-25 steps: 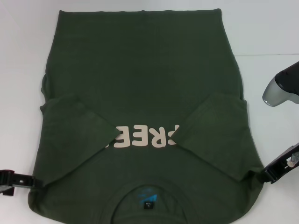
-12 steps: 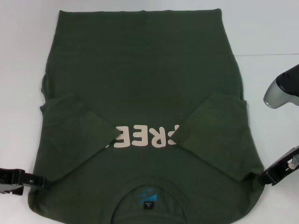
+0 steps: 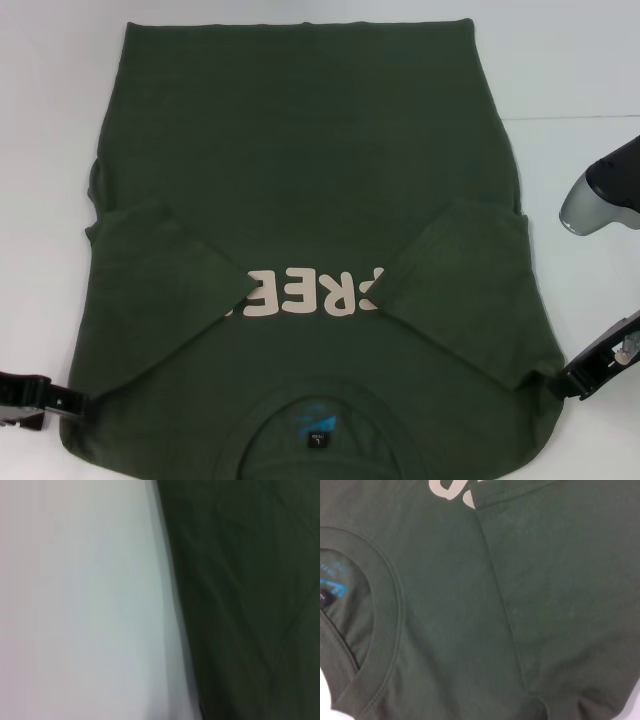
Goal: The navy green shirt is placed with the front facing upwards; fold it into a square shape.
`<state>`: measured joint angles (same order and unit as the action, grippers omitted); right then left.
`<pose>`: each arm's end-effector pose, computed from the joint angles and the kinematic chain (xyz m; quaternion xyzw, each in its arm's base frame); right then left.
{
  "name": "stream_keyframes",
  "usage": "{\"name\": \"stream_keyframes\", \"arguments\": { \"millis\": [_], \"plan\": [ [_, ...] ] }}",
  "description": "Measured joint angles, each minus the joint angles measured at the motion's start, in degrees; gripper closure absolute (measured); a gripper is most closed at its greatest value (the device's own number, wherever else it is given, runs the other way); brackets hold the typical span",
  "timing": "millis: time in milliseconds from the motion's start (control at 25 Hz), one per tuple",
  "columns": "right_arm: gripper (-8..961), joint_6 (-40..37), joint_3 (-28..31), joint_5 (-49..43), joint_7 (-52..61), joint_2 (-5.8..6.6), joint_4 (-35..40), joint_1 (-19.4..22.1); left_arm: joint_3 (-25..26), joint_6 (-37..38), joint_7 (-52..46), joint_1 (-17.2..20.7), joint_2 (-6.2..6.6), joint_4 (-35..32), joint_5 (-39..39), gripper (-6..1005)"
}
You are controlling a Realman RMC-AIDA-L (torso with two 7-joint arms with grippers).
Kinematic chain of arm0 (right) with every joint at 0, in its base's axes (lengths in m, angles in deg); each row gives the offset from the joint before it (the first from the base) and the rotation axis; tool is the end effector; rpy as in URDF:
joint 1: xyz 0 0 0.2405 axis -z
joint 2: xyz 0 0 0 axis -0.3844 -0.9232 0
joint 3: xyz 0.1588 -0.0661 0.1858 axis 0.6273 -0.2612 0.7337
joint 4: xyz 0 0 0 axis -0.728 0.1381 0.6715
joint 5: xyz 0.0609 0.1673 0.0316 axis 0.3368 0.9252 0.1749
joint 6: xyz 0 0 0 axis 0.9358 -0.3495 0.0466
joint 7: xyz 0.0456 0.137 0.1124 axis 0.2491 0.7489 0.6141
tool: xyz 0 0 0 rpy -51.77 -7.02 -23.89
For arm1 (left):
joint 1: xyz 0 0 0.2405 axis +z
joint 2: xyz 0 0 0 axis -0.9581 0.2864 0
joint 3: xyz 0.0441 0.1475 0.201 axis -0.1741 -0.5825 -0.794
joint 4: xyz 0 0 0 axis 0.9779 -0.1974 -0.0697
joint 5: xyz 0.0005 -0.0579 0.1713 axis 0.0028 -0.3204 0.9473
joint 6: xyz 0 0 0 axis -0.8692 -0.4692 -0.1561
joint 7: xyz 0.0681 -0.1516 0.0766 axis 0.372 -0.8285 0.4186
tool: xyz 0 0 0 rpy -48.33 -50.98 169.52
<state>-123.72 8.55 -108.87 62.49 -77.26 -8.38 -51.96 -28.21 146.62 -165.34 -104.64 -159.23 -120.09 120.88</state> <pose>0.2572 0.3001 -0.0201 -0.8657 0.4241 -0.2165 0.1544 -0.3134 0.2863 0.0094 -0.7388 -0.6487 0.0837 0.1621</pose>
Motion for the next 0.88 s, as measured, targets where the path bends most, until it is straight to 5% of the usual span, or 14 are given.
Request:
{"name": "stream_keyframes", "arguments": {
  "millis": [200, 880],
  "plan": [
    [924, 0.0, 0.0, 0.0, -0.2, 0.00, -0.6, -0.1, -1.2, -0.6, 0.1, 0.0, -0.11, -0.2, 0.1, 181],
    [923, 0.1, 0.3, 0.0, -0.3, 0.09, -0.7, 0.0, -2.1, -1.3, 2.0, -0.4, -0.20, -0.1, -0.5, 820]
  ]
}}
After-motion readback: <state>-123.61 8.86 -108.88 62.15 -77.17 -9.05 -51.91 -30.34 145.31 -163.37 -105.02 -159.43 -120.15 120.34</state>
